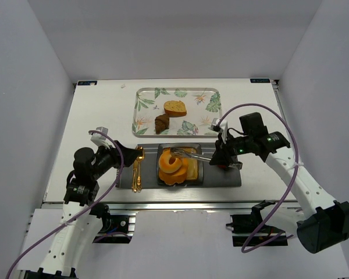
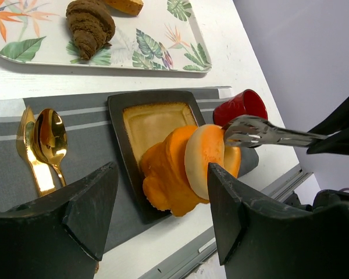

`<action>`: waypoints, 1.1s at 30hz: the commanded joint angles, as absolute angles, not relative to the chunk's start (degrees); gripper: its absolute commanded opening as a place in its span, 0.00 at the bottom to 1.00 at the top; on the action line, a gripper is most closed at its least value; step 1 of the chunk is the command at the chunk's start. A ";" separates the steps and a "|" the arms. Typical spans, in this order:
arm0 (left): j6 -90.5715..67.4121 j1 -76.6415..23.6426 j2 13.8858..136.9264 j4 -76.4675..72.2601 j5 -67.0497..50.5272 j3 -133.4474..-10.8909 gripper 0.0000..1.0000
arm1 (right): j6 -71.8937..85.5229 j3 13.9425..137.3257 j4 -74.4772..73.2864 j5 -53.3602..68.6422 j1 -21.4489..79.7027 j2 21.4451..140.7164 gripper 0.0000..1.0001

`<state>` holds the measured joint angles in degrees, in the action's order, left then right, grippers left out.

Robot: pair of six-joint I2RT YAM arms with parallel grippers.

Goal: Place the bread

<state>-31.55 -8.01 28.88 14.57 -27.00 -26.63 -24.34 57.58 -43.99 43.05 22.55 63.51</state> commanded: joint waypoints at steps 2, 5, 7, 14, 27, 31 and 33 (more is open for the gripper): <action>-31.46 -8.17 28.74 13.62 -27.42 -27.77 0.72 | -27.68 56.60 -43.86 41.49 23.29 62.66 0.10; -31.55 -8.26 28.48 13.89 -27.42 -27.95 0.72 | -28.91 56.60 -44.56 40.61 23.38 63.63 0.15; -31.46 -8.26 28.39 14.15 -27.07 -28.12 0.72 | -28.92 56.25 -44.56 40.26 23.38 63.98 0.22; -31.55 -8.26 27.42 14.85 -26.81 -27.95 0.72 | -28.48 56.51 -43.60 40.96 23.38 63.37 0.46; -31.55 -8.17 28.65 13.54 -27.25 -28.30 0.72 | -26.63 60.46 -43.68 43.77 18.81 61.26 0.45; -31.47 -8.26 29.09 13.27 -27.42 -28.48 0.72 | -26.19 61.61 -43.33 45.17 16.00 61.87 0.42; -31.38 -8.26 29.18 13.10 -27.51 -28.56 0.72 | -25.84 61.87 -43.24 45.70 15.38 62.31 0.41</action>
